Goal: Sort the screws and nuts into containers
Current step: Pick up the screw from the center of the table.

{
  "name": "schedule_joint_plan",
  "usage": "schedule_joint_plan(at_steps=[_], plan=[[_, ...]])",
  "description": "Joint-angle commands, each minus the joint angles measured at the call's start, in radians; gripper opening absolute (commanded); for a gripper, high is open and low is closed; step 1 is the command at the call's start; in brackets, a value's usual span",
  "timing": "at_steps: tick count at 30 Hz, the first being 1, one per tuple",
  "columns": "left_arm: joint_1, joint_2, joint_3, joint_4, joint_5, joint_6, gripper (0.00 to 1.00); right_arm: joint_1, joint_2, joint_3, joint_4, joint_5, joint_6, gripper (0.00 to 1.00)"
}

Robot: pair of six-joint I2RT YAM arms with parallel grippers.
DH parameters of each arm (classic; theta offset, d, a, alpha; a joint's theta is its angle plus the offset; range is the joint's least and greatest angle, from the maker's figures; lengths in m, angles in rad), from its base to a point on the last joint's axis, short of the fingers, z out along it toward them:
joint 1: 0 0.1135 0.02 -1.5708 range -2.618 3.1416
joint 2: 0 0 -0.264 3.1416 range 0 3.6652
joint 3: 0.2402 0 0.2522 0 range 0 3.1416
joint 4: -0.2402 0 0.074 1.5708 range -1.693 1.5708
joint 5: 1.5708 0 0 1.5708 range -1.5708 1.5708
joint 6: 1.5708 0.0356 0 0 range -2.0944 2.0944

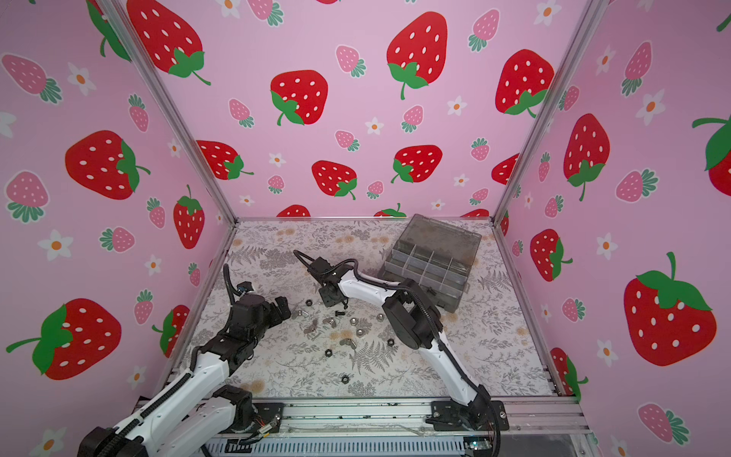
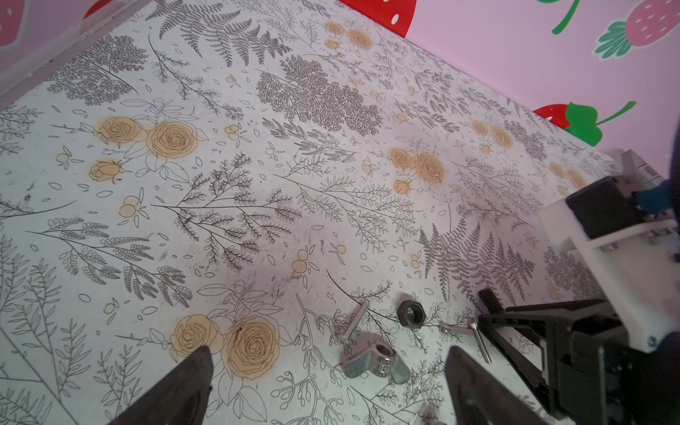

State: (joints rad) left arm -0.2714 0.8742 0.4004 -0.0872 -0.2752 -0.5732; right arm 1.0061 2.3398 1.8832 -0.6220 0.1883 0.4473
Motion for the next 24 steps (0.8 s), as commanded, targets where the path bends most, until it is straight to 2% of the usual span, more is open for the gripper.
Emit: schedule_joint_plan(at_steps=[1, 9, 13, 21, 24], plan=[[0.001, 0.000, 0.005, 0.001, -0.002, -0.013, 0.99, 0.009, 0.017, -0.035, -0.062, -0.007, -0.009, 0.36], [0.001, -0.018, 0.002, -0.011, -0.007, -0.012, 0.99, 0.009, 0.044, -0.008, -0.056, -0.013, -0.021, 0.32], [0.000, -0.024, 0.003, -0.017, -0.008, -0.008, 0.99, 0.010, 0.047, 0.005, -0.060, -0.008, -0.021, 0.26], [0.000, -0.030, 0.010, -0.034, -0.012, 0.003, 0.99, 0.009, 0.009, -0.006, -0.043, 0.046, -0.011, 0.06], [0.000, -0.029, 0.022, -0.038, 0.019, 0.033, 0.99, 0.009, -0.031, -0.028, -0.036, 0.078, 0.002, 0.00]])
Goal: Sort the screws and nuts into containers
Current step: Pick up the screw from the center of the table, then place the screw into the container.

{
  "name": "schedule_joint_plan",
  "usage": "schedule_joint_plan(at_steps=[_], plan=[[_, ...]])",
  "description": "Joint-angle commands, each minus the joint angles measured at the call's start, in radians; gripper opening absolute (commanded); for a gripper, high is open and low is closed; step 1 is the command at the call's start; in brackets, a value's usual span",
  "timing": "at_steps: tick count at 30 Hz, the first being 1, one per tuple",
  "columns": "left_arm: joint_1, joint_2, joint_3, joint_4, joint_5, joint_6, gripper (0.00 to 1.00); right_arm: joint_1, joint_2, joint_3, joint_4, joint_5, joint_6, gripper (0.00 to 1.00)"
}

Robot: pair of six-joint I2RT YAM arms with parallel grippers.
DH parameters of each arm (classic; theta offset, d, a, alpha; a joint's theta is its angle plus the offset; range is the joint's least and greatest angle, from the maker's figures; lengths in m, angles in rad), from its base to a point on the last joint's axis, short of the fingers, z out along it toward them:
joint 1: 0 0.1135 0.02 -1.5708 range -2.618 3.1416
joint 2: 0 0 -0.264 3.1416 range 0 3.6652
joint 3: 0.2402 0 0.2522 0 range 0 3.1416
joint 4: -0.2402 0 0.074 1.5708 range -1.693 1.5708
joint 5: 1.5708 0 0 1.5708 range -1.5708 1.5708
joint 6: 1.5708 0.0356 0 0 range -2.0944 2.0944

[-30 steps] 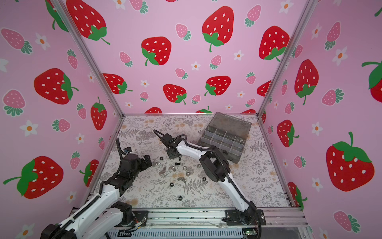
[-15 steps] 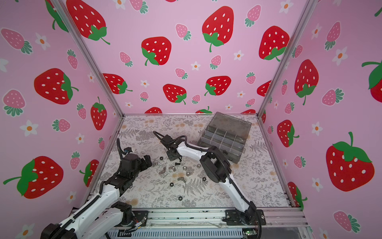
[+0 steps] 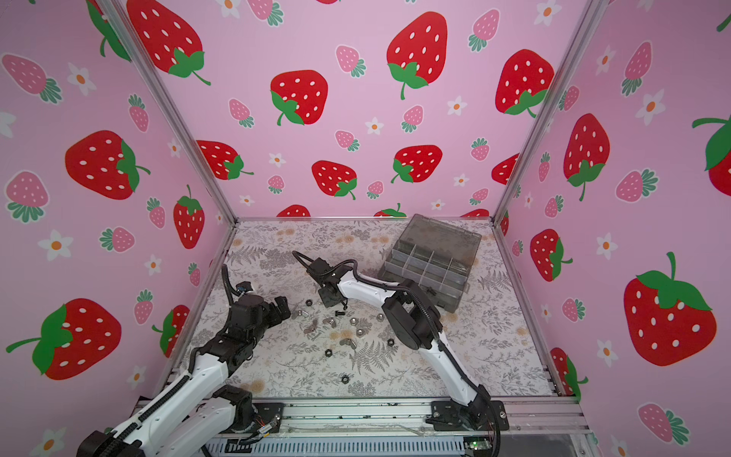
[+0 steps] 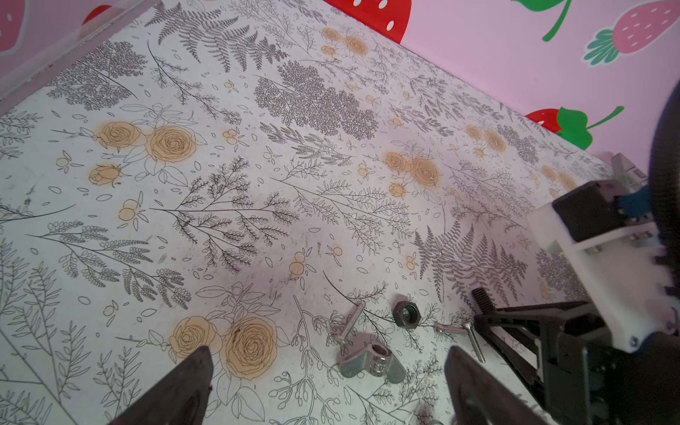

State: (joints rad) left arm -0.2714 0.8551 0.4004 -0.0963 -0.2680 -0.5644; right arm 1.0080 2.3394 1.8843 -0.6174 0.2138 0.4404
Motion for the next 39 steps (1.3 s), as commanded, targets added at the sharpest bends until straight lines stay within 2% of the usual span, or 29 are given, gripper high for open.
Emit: schedule_joint_plan(at_steps=[1, 5, 10, 19, 25, 30, 39], plan=[[0.000, -0.009, 0.032, -0.031, 0.032, 0.046, 0.99, 0.006, -0.051, -0.044, -0.034, 0.069, 0.016, 0.00], [-0.005, 0.005, 0.084, -0.052, 0.106, 0.108, 0.99, 0.003, -0.160, -0.135, 0.005, 0.121, 0.040, 0.00], [-0.033, 0.033, 0.122, -0.043, 0.167, 0.120, 0.99, -0.023, -0.298, -0.276, 0.044, 0.165, 0.082, 0.00], [-0.163, 0.121, 0.199, -0.036, 0.185, 0.140, 0.99, -0.122, -0.533, -0.545, 0.003, 0.264, 0.179, 0.00], [-0.248, 0.216, 0.254, -0.018, 0.197, 0.145, 0.99, -0.223, -0.685, -0.705, 0.012, 0.263, 0.213, 0.00], [-0.298, 0.273, 0.278, 0.011, 0.193, 0.132, 0.99, -0.314, -0.780, -0.774, 0.025, 0.249, 0.197, 0.00], [-0.334, 0.320, 0.307, 0.010, 0.178, 0.130, 0.99, -0.495, -0.845, -0.842, 0.079, 0.152, 0.130, 0.00]])
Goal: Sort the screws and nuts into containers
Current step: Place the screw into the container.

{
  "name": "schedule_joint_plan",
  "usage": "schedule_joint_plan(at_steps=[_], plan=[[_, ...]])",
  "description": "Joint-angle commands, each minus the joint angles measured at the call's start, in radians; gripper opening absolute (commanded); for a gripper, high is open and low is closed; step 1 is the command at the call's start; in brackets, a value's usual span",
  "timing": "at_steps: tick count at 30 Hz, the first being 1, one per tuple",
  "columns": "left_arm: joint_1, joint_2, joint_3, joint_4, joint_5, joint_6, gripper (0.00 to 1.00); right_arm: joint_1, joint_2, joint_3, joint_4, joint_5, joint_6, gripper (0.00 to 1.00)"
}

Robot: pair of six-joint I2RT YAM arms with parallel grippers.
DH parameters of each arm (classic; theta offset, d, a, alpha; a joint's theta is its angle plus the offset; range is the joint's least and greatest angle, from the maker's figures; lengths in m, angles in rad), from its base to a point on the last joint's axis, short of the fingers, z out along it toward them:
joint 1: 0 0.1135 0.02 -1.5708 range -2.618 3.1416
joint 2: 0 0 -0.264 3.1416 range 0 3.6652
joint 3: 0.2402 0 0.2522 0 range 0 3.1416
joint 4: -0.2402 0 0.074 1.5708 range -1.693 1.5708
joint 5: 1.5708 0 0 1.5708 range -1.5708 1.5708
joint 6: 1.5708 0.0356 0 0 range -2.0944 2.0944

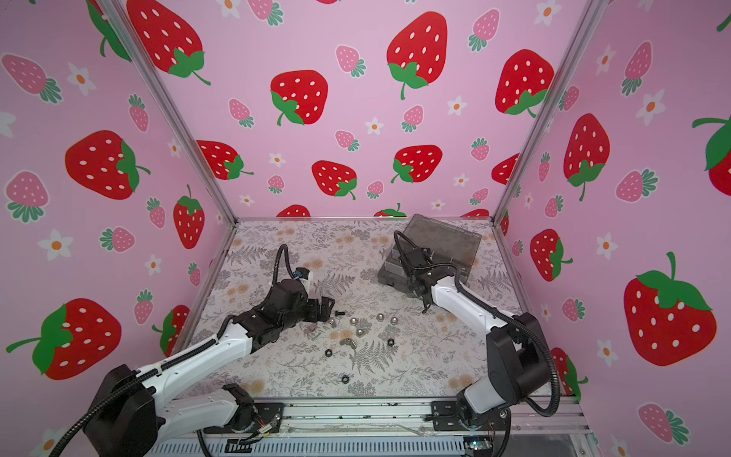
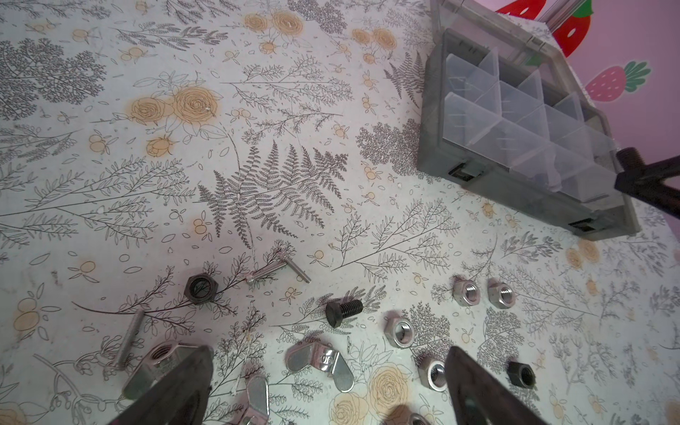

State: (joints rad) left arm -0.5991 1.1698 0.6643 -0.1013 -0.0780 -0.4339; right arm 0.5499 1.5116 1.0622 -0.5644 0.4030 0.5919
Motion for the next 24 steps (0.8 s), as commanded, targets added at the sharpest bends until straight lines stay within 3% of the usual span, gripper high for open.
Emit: schedule_joint_plan(at_steps=[1, 17, 24], plan=[[-0.007, 0.007, 0.043, 0.016, -0.014, 0.000, 0.99, -0.054, -0.014, -0.024, 0.036, -0.050, -0.029, 0.00], [-0.007, 0.010, 0.037, 0.003, -0.041, -0.002, 0.99, -0.176, 0.095, -0.014, 0.108, -0.150, -0.092, 0.02], [-0.007, 0.010, 0.044, -0.014, -0.060, 0.001, 0.99, -0.184, 0.130, -0.008, 0.119, -0.157, -0.104, 0.13]])
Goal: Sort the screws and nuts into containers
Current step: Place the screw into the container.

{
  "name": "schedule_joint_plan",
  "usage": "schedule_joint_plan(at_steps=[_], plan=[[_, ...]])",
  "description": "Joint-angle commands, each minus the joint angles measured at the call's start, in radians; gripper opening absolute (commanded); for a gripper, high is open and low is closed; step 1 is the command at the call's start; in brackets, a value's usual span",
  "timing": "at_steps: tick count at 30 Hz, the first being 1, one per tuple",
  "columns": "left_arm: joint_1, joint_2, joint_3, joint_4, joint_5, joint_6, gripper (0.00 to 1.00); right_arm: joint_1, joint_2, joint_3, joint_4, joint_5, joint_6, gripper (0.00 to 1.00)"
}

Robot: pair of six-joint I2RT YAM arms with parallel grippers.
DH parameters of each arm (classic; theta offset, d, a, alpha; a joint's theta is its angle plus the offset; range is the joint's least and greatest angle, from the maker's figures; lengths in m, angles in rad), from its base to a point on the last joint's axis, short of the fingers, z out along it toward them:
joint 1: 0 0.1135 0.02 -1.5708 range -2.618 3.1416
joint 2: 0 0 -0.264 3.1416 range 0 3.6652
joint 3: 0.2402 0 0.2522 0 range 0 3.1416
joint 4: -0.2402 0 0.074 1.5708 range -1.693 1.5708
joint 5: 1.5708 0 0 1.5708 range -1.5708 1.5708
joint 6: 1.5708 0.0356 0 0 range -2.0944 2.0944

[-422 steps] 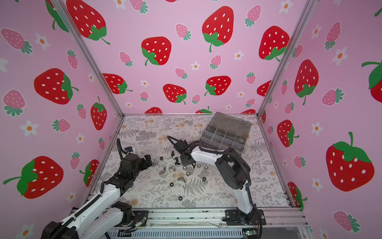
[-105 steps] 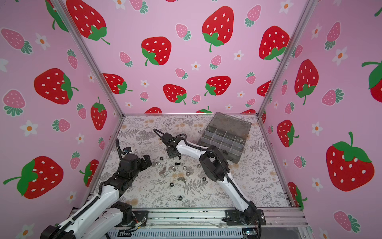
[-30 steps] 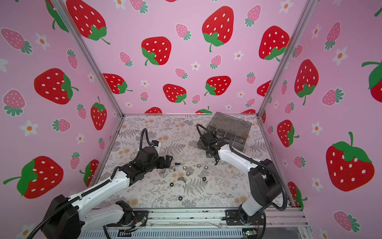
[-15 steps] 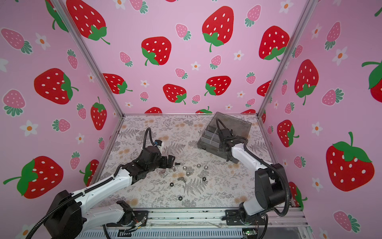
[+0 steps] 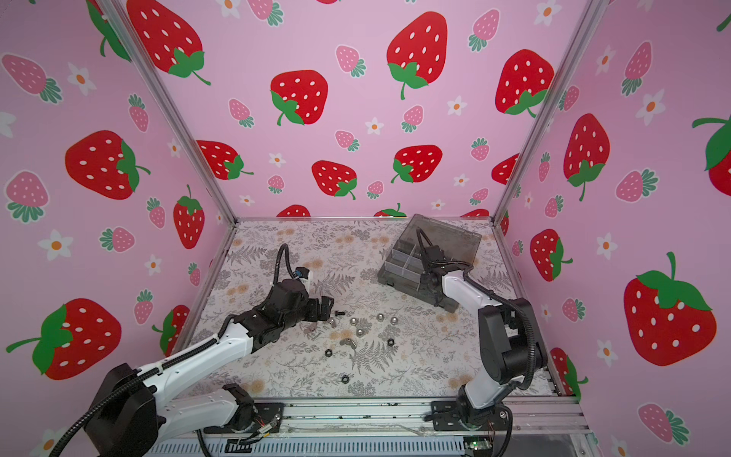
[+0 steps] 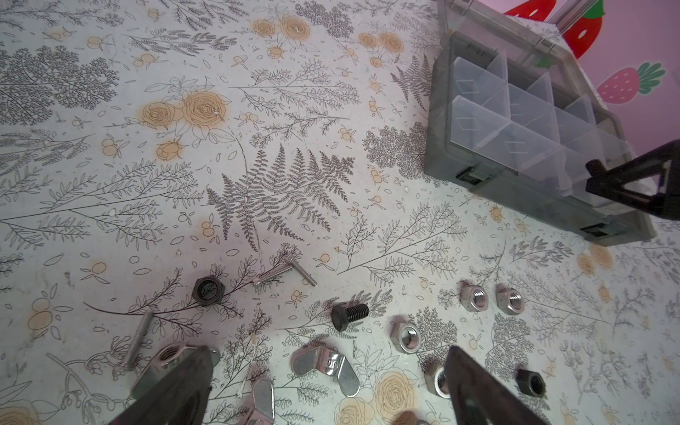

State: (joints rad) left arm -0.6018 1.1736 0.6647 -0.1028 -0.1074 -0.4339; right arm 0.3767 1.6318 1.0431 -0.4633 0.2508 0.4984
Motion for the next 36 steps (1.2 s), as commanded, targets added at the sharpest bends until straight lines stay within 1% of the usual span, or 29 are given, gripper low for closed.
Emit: schedule_joint_plan(at_steps=[1, 4, 6, 11, 16, 18, 22, 25, 29, 32, 36], plan=[[-0.004, 0.005, 0.044, -0.014, -0.034, -0.002, 0.99, -0.010, 0.010, 0.011, 0.018, -0.006, -0.012, 0.17], [-0.003, 0.002, 0.042, -0.023, -0.050, -0.007, 0.99, -0.010, 0.013, 0.011, 0.017, 0.001, -0.015, 0.29], [-0.004, 0.000, 0.044, -0.029, -0.057, -0.005, 0.99, -0.011, 0.013, 0.011, 0.014, 0.004, -0.018, 0.34], [-0.004, -0.004, 0.047, -0.037, -0.078, 0.002, 0.99, -0.010, 0.001, 0.019, 0.004, 0.005, -0.015, 0.41], [-0.005, 0.000, 0.046, -0.034, -0.101, -0.012, 0.99, -0.009, -0.043, 0.013, 0.006, -0.014, -0.009, 0.43], [-0.003, 0.002, 0.047, -0.034, -0.117, -0.025, 0.99, -0.003, -0.070, 0.004, 0.017, -0.043, -0.005, 0.39], [-0.002, 0.001, 0.045, -0.046, -0.153, -0.048, 0.99, 0.026, -0.112, -0.007, 0.040, -0.094, 0.008, 0.39], [-0.001, -0.009, 0.034, -0.048, -0.178, -0.068, 0.99, 0.079, -0.133, -0.007, 0.069, -0.117, 0.017, 0.40], [0.002, -0.030, 0.013, -0.049, -0.197, -0.091, 0.99, 0.188, -0.118, 0.012, 0.110, -0.120, 0.022, 0.44], [0.007, -0.048, -0.002, -0.052, -0.209, -0.108, 0.99, 0.280, -0.067, 0.052, 0.121, -0.095, 0.016, 0.47], [0.017, -0.069, -0.022, -0.057, -0.221, -0.131, 0.99, 0.385, 0.041, 0.131, 0.121, -0.089, -0.004, 0.49]])
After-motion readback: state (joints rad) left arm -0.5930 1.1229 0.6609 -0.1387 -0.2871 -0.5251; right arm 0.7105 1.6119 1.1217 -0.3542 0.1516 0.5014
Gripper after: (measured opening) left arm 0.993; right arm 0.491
